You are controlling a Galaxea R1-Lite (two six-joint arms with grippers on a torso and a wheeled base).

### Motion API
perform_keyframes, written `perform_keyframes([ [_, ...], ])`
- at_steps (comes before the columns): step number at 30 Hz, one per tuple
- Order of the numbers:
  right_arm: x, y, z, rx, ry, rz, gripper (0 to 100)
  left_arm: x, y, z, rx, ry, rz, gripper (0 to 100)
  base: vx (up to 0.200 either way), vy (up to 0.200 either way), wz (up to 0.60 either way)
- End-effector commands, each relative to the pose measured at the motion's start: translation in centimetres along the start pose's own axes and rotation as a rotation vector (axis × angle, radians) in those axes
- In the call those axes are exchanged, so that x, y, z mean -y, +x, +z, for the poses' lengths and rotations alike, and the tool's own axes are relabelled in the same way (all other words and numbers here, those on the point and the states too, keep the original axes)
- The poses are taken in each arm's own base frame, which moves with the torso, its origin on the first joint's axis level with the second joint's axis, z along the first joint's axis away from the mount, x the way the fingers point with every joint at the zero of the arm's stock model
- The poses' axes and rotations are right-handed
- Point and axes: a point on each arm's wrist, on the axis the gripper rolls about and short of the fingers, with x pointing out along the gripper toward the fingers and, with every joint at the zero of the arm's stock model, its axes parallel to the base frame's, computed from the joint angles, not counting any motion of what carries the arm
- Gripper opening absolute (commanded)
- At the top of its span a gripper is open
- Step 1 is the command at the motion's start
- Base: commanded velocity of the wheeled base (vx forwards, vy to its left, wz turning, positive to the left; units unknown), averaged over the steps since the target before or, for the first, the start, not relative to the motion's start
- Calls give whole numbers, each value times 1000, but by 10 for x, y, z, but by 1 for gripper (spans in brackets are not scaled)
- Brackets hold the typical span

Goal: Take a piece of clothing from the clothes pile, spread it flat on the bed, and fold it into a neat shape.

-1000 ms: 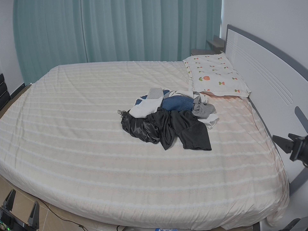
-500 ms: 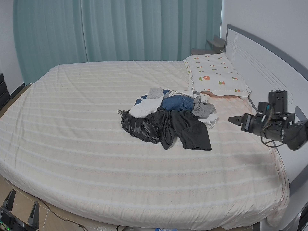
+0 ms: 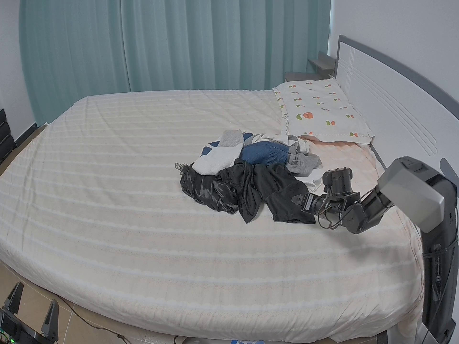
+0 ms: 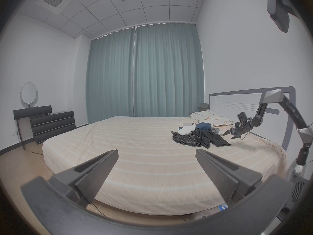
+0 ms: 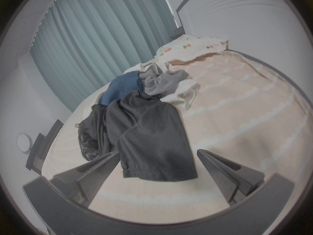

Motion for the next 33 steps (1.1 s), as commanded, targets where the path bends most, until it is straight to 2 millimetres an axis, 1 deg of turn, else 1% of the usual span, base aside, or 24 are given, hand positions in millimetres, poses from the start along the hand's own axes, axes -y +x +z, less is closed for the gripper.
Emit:
perform_keyframes([
  [1,8,39,-34,-35,11,-34,100,0,0,-5,-6,0,1,100,0,0,0],
  [4,7,42,-31,-18,12,-36,100,0,0,-5,-6,0,1,100,0,0,0],
  [8,11,49,-21,5,22,-57,100,0,0,-5,-5,0,-1,100,0,0,0],
  [11,10,50,-16,14,26,-62,100,0,0,-5,-6,0,-1,100,0,0,0],
  [16,6,52,-22,5,15,-61,100,0,0,-5,-6,0,1,100,0,0,0],
  [21,-3,55,-27,3,3,-43,100,0,0,-5,-5,0,1,100,0,0,0],
  [26,-7,56,-31,-4,-6,-36,100,0,0,-5,-5,0,1,100,0,0,0],
  [27,-6,57,-33,-7,-9,-38,0,0,0,-5,-6,0,1,100,0,0,0],
  [33,-8,57,-29,7,-12,-30,0,0,0,-5,-5,0,1,100,0,0,0],
])
